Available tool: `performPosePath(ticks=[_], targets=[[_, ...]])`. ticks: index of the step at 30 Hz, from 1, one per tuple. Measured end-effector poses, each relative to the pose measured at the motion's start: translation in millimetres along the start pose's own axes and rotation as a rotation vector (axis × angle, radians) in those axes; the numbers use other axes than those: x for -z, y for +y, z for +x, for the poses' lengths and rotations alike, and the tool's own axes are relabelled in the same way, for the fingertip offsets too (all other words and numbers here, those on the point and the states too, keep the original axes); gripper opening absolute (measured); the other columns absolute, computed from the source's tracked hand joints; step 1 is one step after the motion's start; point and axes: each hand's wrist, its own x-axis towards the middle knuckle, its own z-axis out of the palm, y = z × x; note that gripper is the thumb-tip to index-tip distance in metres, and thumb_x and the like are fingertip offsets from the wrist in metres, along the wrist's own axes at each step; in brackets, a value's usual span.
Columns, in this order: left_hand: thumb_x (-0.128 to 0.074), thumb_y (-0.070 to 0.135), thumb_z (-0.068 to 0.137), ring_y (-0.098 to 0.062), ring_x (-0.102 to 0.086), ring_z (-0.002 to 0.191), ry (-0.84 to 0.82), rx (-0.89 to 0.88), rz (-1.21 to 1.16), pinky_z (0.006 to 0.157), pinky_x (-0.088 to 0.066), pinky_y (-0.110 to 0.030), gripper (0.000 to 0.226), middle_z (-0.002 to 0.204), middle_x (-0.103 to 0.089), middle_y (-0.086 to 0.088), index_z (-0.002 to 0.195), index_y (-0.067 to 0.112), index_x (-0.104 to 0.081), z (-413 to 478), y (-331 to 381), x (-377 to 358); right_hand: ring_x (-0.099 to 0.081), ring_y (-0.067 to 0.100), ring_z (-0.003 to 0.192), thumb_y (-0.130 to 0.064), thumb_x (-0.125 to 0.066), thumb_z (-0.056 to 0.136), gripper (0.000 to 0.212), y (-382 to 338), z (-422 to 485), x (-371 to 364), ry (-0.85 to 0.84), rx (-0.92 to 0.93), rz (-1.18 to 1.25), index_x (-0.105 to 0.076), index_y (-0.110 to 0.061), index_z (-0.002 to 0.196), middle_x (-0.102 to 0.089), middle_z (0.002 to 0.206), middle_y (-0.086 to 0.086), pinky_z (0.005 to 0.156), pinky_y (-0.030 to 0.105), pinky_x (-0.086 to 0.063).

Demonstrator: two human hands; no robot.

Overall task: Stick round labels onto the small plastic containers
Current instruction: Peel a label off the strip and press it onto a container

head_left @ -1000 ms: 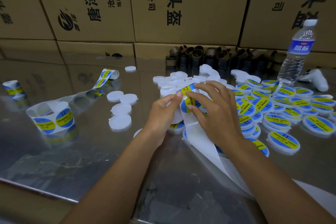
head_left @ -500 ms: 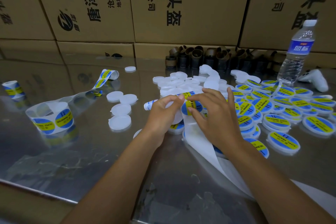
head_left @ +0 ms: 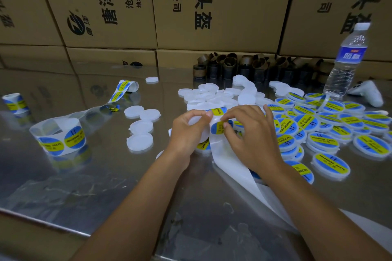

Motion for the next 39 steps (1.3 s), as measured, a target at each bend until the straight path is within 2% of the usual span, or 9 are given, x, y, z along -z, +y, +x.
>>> performPosePath(ticks=[4, 13, 16, 19, 22, 25, 29, 35, 39], targets=[[-0.069, 0.03, 0.085, -0.018, -0.057, 0.088, 0.023, 0.011, 0.011, 0.092, -0.048, -0.041, 0.017, 0.086, -0.066, 0.008, 0.069, 0.026, -0.068, 2.1, -0.9, 0.5, -0.057, 0.023, 0.091, -0.015, -0.056, 0.076, 0.01, -2.3, 1.6, 2.7, 0.042, -0.023, 0.035, -0.065, -0.016, 0.079, -0.063, 0.087, -0.004, 0.105, 0.051, -0.028], [-0.07, 0.032, 0.084, -0.011, -0.059, 0.077, 0.09, -0.009, -0.004, 0.063, -0.045, -0.023, 0.018, 0.086, -0.068, 0.008, 0.067, 0.027, -0.066, 4.9, -2.7, 1.6, -0.05, 0.012, 0.08, -0.003, -0.056, 0.073, 0.02, -3.1, 5.1, 3.9, 0.127, -0.181, 0.252, -0.056, -0.023, 0.07, -0.057, 0.073, -0.013, 0.093, 0.05, -0.038], [-0.069, 0.031, 0.084, -0.019, -0.063, 0.08, 0.081, -0.019, -0.016, 0.068, -0.051, -0.028, 0.017, 0.097, -0.071, -0.011, 0.07, 0.025, -0.066, 3.9, -1.7, 1.1, -0.054, 0.008, 0.08, -0.003, -0.057, 0.077, 0.021, -2.0, 6.1, 5.6, 0.14, -0.299, 0.359, -0.057, -0.022, 0.069, -0.057, 0.071, -0.015, 0.087, 0.037, -0.043], [-0.07, 0.032, 0.084, -0.015, -0.063, 0.077, 0.086, -0.035, -0.021, 0.07, -0.052, -0.027, 0.018, 0.089, -0.071, -0.002, 0.068, 0.025, -0.066, 4.9, -3.0, 0.9, -0.052, 0.0, 0.073, -0.003, -0.056, 0.081, 0.026, -1.1, 8.3, 5.9, 0.188, -0.424, 0.476, -0.054, -0.023, 0.065, -0.057, 0.068, -0.012, 0.072, 0.015, -0.04], [-0.071, 0.031, 0.084, -0.007, -0.06, 0.075, 0.1, -0.051, -0.01, 0.075, -0.05, -0.027, 0.017, 0.074, -0.066, 0.017, 0.068, 0.024, -0.067, 7.2, -4.9, 1.0, -0.05, 0.007, 0.068, -0.002, -0.054, 0.083, 0.026, 2.6, 11.5, 7.1, 0.254, -0.497, 0.569, -0.052, -0.02, 0.065, -0.054, 0.064, -0.008, 0.068, 0.02, -0.04], [-0.07, 0.031, 0.084, 0.005, -0.058, 0.064, 0.108, -0.08, 0.012, 0.064, -0.048, -0.016, 0.017, 0.064, -0.064, 0.027, 0.068, 0.024, -0.065, 9.1, -5.9, 1.6, -0.047, 0.003, 0.061, -0.001, -0.052, 0.084, 0.027, 5.8, 13.8, 7.9, 0.293, -0.568, 0.682, -0.053, -0.02, 0.065, -0.052, 0.063, -0.008, 0.063, 0.018, -0.039], [-0.068, 0.027, 0.085, 0.0, -0.058, 0.054, 0.16, -0.088, -0.041, 0.048, -0.044, -0.011, 0.016, 0.054, -0.061, 0.02, 0.07, 0.023, -0.065, 9.1, -5.3, 3.3, -0.048, -0.005, 0.054, 0.001, -0.053, 0.083, 0.028, 4.5, 16.3, 10.2, 0.316, -0.629, 0.838, -0.055, -0.022, 0.067, -0.055, 0.065, -0.006, 0.052, 0.006, -0.037], [-0.058, 0.033, 0.092, -0.009, -0.068, 0.072, 0.229, -0.055, -0.21, 0.054, -0.047, -0.023, 0.019, 0.085, -0.069, 0.003, 0.078, 0.022, -0.063, 11.9, 1.6, 5.6, -0.06, 0.0, 0.064, -0.002, -0.053, 0.085, 0.037, 1.3, 17.6, 14.1, 0.143, -0.673, 1.037, -0.062, -0.028, 0.06, -0.06, 0.059, -0.017, 0.069, 0.02, -0.043], [-0.041, 0.037, 0.099, -0.017, -0.071, 0.073, -0.028, 0.048, -0.566, 0.064, -0.054, -0.027, 0.035, 0.084, -0.07, -0.004, 0.084, 0.014, -0.061, 10.9, 10.5, 6.6, -0.056, 0.006, 0.06, -0.004, -0.052, 0.084, 0.025, -6.2, 18.7, 15.4, -0.042, -0.601, 1.202, -0.06, -0.023, 0.07, -0.061, 0.063, -0.006, 0.064, 0.025, -0.037]])
